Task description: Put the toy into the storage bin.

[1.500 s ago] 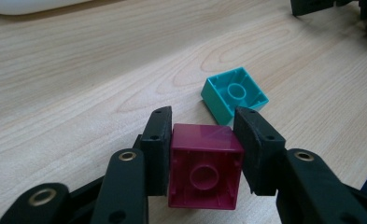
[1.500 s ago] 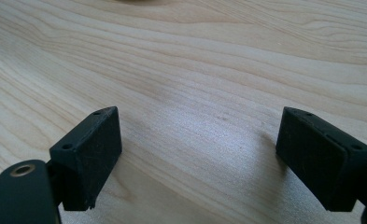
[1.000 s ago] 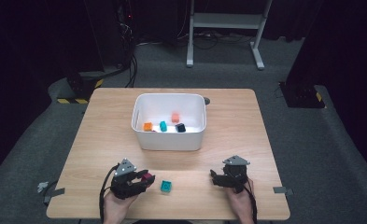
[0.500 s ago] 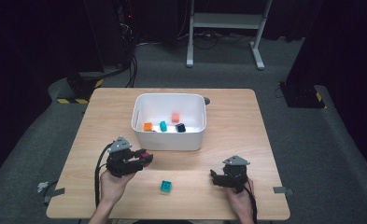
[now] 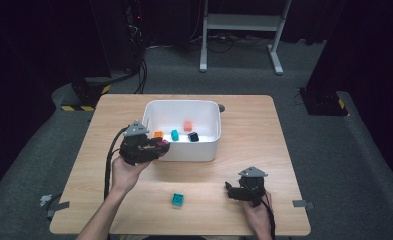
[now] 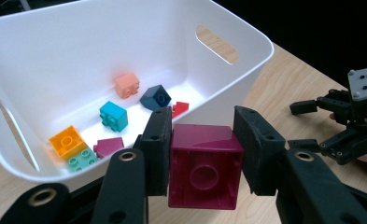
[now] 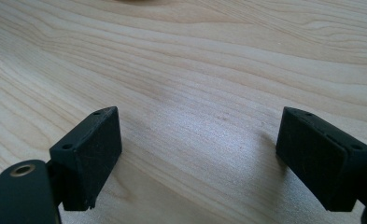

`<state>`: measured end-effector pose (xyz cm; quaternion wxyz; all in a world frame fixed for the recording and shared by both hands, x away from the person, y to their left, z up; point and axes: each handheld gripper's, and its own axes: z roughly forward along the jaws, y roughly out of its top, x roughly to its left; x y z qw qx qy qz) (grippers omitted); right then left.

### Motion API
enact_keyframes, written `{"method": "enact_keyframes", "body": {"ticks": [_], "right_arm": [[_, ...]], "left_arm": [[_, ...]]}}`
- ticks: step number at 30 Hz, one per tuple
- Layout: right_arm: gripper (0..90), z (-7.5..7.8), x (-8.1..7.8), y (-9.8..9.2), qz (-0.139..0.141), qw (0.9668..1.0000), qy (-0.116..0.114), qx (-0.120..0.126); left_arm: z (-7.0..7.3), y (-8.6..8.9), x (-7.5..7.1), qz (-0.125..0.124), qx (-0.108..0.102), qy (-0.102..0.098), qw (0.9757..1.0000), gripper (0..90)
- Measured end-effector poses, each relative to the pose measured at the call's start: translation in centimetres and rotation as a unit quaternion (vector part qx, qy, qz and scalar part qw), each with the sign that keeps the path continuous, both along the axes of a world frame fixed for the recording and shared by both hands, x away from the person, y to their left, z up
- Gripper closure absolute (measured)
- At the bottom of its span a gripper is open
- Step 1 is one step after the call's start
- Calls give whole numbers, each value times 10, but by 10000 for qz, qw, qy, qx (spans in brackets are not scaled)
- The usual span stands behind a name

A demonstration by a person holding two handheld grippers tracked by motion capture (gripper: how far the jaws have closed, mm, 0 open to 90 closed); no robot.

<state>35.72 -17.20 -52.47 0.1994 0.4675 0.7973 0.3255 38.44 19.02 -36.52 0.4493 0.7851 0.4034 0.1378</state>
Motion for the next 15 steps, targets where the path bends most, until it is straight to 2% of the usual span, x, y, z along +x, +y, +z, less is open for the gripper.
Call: {"method": "enact_keyframes", "body": {"ticks": [10,15], "right_arm": [[139,0,0,0,2,10000,0,0],[139,0,0,0,1,10000,-1,0]], "left_arm": [[12,-3,23,-10,-94,25,10000,581],[17,-4,35,62,-125,30,9999,581]]}}
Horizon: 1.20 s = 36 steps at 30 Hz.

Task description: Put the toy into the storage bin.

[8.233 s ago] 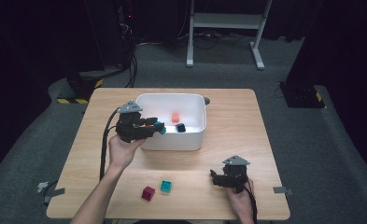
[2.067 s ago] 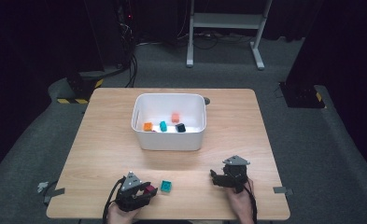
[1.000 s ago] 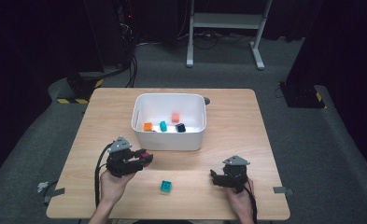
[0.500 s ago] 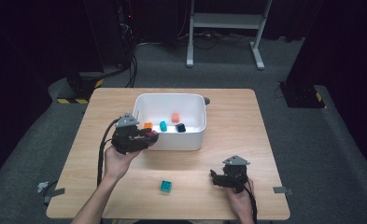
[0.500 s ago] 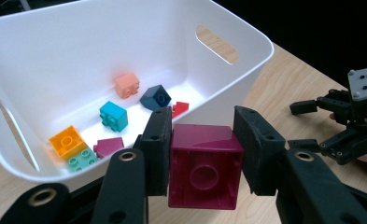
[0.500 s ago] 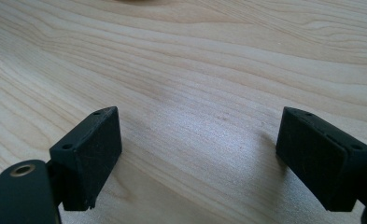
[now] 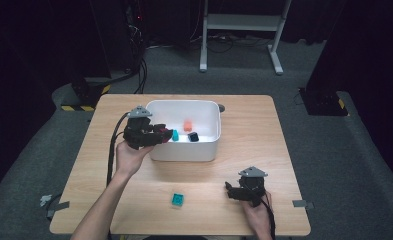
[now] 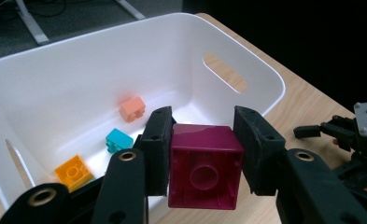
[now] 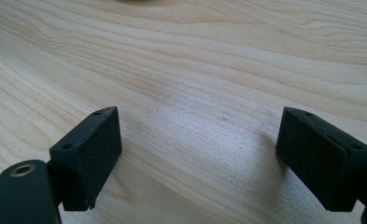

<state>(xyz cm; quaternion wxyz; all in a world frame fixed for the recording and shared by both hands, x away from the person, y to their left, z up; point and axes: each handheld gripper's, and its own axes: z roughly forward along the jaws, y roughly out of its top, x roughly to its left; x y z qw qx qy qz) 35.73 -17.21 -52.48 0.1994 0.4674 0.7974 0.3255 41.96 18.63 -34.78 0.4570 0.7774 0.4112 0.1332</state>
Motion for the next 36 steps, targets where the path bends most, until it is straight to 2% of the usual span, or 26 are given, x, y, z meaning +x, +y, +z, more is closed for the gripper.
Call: {"method": "enact_keyframes", "body": {"ticks": [2,7,10,16,21,26,29,36], "right_arm": [[139,0,0,0,1,10000,0,1],[139,0,0,0,0,10000,1,1],[139,0,0,0,1,10000,1,0],[139,0,0,0,2,10000,0,0],[139,0,0,0,1,10000,1,0],[139,0,0,0,2,10000,0,-1],[139,0,0,0,2,10000,0,0],[139,0,0,0,2,10000,0,0]], "left_arm": [[1,0,4,31,-46,17,10000,581],[8,-5,13,64,203,-20,9998,581],[9,-9,21,71,269,15,9996,581],[1,-14,41,208,336,217,9990,580],[-2,-18,53,340,237,267,9988,579],[-7,-24,62,375,343,378,9980,580],[-8,-26,65,408,483,353,9974,579],[-18,-27,74,418,578,463,9964,577]]}}
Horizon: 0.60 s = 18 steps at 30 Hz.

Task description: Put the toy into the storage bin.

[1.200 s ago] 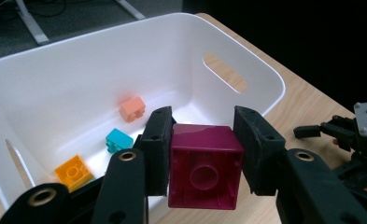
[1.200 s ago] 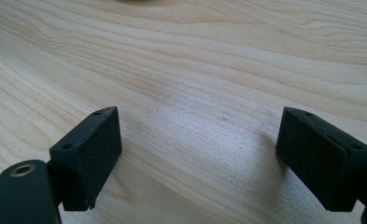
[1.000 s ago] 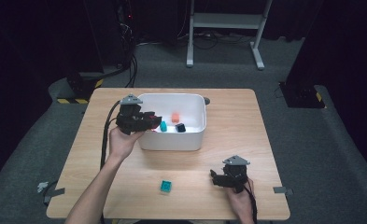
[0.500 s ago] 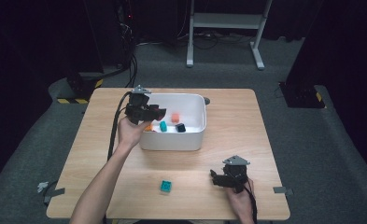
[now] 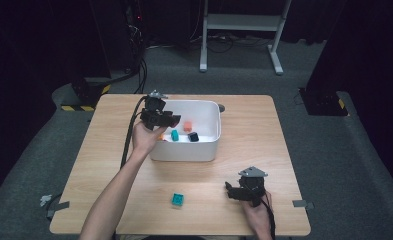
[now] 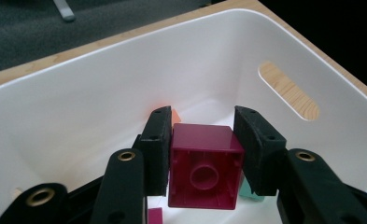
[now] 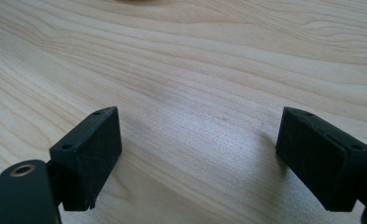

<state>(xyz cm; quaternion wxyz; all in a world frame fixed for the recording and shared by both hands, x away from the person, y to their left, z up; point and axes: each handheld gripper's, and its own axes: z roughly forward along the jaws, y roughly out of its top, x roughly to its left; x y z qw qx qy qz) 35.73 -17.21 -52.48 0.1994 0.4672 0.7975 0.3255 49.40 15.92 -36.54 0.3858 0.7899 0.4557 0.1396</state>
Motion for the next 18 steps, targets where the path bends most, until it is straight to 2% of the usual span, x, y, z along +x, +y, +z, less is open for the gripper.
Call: {"method": "enact_keyframes", "body": {"ticks": [4,7,10,18], "right_arm": [[139,0,0,0,0,10000,-1,0],[139,0,0,0,0,10000,0,0],[139,0,0,0,-1,10000,0,0],[139,0,0,0,0,10000,1,2]], "left_arm": [[-4,-1,4,37,76,14,10000,578],[-5,0,5,98,19,-5,10000,569],[-6,1,6,104,-92,85,9999,464],[2,11,-8,159,-245,-161,9994,372]]}}
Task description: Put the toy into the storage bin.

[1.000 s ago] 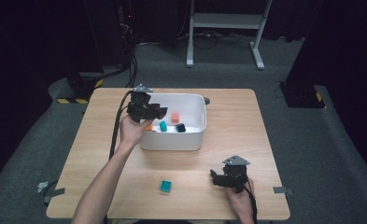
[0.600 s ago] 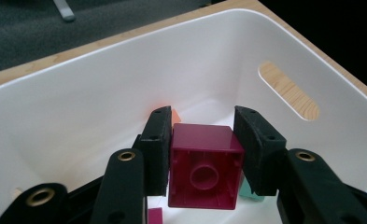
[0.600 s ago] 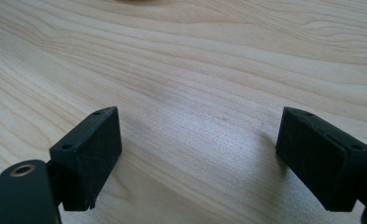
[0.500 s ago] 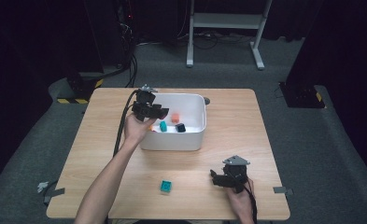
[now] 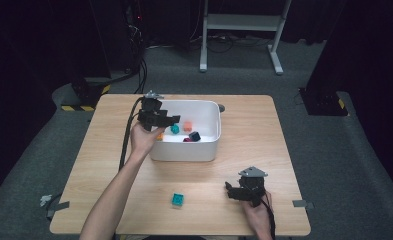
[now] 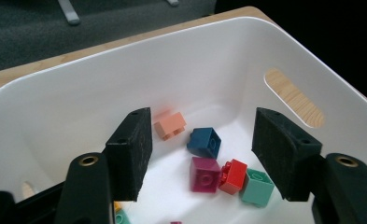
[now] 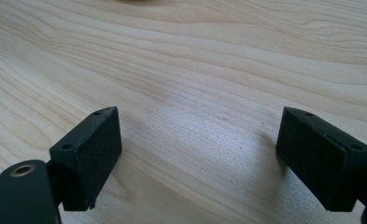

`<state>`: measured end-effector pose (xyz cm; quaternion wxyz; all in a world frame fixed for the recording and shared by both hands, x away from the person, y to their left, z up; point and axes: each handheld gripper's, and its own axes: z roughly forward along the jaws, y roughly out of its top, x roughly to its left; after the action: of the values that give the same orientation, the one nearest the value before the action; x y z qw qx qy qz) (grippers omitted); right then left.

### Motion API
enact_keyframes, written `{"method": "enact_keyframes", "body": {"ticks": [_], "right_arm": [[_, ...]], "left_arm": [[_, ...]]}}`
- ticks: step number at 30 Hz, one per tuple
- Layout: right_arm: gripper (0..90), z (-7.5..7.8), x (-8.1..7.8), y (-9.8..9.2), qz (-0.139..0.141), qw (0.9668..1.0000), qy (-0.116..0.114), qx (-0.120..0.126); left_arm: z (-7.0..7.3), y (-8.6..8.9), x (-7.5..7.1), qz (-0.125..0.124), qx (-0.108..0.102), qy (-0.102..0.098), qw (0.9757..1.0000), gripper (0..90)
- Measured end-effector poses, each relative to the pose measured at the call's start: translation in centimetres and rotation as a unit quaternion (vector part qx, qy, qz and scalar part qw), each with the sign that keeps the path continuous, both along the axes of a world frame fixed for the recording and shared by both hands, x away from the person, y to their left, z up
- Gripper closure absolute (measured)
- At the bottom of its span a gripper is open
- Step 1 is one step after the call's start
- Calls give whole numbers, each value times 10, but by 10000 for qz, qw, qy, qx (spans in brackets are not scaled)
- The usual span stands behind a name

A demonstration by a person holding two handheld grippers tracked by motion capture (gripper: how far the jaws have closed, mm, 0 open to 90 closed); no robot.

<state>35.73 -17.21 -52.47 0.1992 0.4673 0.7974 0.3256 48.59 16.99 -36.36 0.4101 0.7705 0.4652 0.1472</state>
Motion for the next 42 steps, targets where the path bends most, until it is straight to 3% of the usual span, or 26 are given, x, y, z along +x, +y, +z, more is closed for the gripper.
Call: {"method": "enact_keyframes", "body": {"ticks": [7,10,13,17,24,42], "right_arm": [[139,0,0,0,0,10000,0,-2],[139,0,0,0,0,10000,0,-2],[139,0,0,0,-1,10000,-1,-2],[139,0,0,0,-1,10000,-1,-2],[139,0,0,0,-1,10000,-1,-1],[139,0,0,0,-1,10000,-1,-2]], "left_arm": [[8,2,-20,-149,79,-159,9997,351],[10,5,-29,-185,-21,-260,9995,350],[10,8,-36,-184,21,-324,9993,350],[11,10,-42,-198,97,-332,9992,338],[15,15,-52,-214,-35,-414,9989,337],[10,21,-86,-320,-1,-513,9982,332]]}}
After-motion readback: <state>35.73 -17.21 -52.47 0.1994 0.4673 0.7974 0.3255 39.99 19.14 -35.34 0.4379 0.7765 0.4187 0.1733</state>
